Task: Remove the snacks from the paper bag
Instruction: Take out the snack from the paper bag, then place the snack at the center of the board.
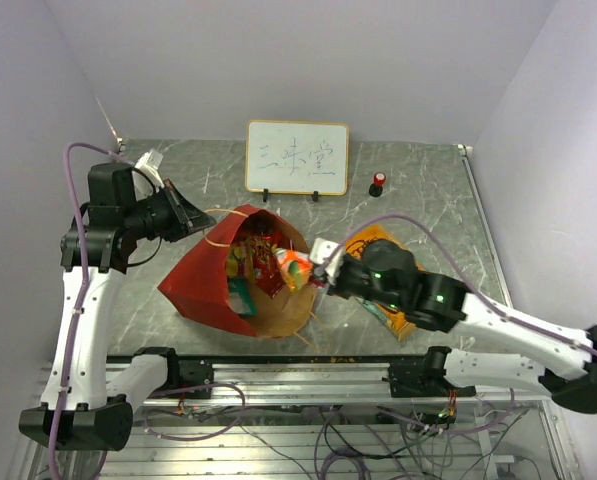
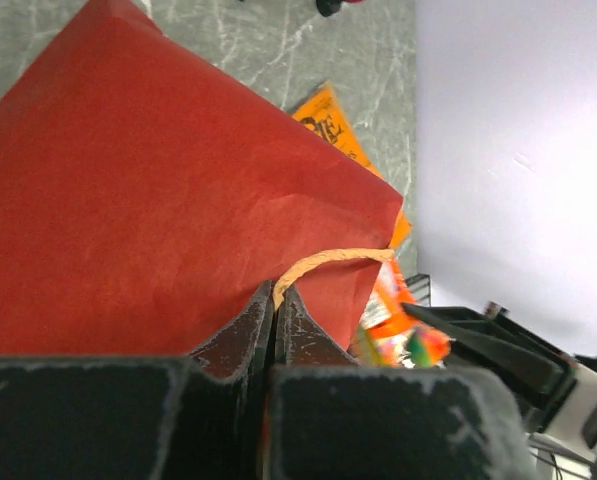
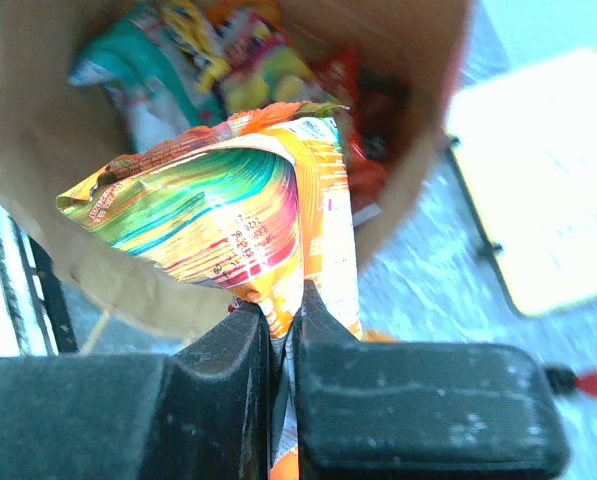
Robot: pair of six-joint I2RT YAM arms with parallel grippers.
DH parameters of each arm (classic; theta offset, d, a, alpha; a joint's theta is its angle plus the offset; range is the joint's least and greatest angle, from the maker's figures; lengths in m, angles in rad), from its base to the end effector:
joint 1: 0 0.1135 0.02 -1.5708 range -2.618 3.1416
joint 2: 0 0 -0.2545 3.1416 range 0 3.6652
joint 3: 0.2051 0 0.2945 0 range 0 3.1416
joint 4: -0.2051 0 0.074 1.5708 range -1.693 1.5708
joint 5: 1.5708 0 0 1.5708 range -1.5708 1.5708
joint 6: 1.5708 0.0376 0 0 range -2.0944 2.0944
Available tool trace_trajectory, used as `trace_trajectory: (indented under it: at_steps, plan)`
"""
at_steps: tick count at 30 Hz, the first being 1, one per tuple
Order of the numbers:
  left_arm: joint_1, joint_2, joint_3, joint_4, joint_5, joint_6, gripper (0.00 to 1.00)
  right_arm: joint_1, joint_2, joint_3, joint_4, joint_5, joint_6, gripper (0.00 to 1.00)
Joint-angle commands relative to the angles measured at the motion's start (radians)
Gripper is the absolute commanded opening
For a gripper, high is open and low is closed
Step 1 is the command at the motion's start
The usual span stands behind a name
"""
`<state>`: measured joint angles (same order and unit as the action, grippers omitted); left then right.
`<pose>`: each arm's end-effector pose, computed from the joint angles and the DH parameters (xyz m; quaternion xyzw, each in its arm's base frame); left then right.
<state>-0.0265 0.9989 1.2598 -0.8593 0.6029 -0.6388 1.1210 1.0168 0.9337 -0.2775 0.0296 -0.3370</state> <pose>0.2314 -0.0275 0.4007 -0.1222 0.8468 -0.3938 0.3360 0.1240 0.2542 0.3264 -0.5415 0.6190 0.2060 0.5303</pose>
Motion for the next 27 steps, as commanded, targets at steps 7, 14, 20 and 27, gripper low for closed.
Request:
trace_trajectory:
  at_steps: [7, 14, 20, 27]
  plan:
    - [0.000, 0.001, 0.052, -0.066, -0.122, 0.002, 0.07, -0.077, -0.105, -0.095, -0.157, 0.657, 0.016, 0.00]
    - [0.000, 0.017, 0.050, -0.033, -0.082, -0.014, 0.07, -0.303, 0.161, -0.108, -0.092, 0.666, 0.024, 0.00]
    - [-0.001, 0.029, 0.011, -0.031, -0.003, -0.008, 0.07, -0.303, 0.295, -0.070, -0.210, 0.471, 0.212, 0.39]
    - [0.000, -0.025, -0.071, -0.022, 0.058, -0.026, 0.07, -0.297, 0.058, -0.089, -0.091, 0.272, 0.191, 0.77]
